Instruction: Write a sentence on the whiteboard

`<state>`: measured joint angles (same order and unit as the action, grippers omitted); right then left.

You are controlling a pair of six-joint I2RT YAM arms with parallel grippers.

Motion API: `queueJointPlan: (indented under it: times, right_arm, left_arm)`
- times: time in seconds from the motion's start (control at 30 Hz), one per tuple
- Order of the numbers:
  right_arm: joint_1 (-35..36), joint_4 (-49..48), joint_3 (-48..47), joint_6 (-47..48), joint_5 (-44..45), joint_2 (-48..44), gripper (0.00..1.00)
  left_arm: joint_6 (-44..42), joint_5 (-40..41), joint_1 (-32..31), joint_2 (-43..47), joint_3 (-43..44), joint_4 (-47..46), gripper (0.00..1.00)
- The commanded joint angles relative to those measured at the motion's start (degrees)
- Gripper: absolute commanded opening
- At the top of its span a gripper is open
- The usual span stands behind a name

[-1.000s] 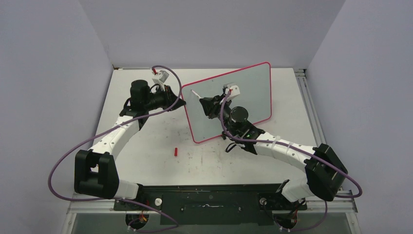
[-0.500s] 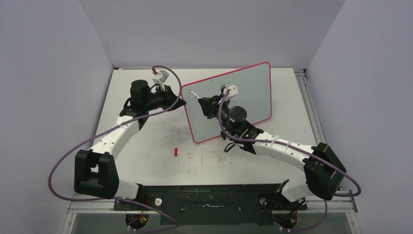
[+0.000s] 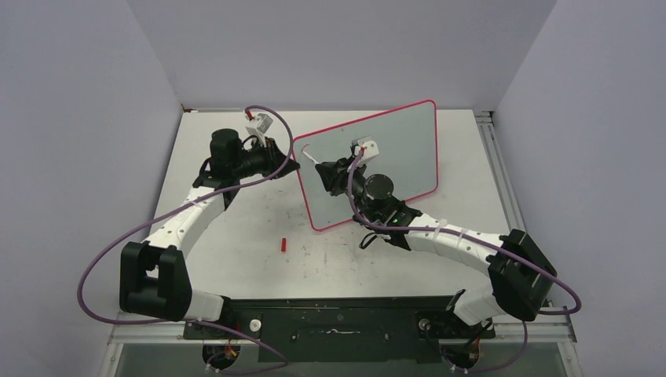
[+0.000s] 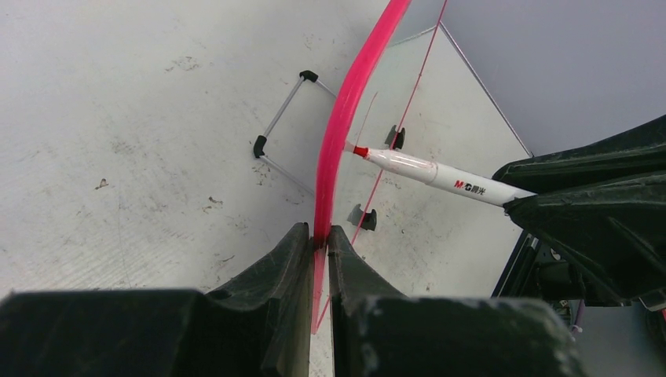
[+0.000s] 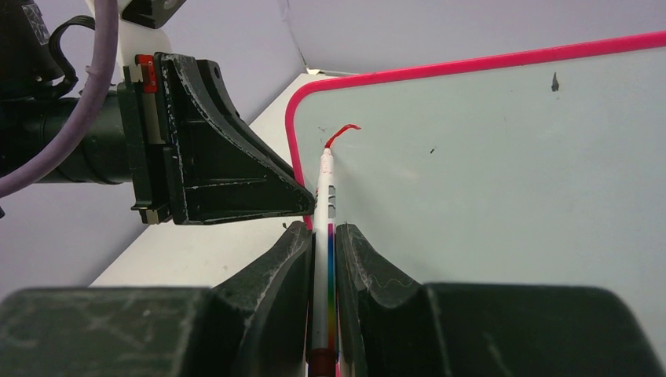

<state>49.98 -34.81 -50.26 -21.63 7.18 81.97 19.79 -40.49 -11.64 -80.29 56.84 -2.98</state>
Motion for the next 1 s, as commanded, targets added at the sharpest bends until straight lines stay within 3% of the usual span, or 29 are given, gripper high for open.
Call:
queueJointPlan:
  times: [0.0,0.5,0.97]
  right_arm:
    - [0.63,0.06,-0.15,0.69,2.05,-0.25,0.05]
    - [0.89,1.98,3.32,1.61,9.49,-4.59,0.05]
    - [1.41,4.78,4.29,1.65,8.23,-5.02,0.05]
  left_arm:
    - [-0.37,-1.06,-0.64,1.97,-0.07,-1.80,0.00]
    - [-0.37,-0.87,-0.66,2.19,-0.15,-1.77,0.00]
    - [-0.29,-0.92,-0.61,2.53,-0.28,-1.89,0.00]
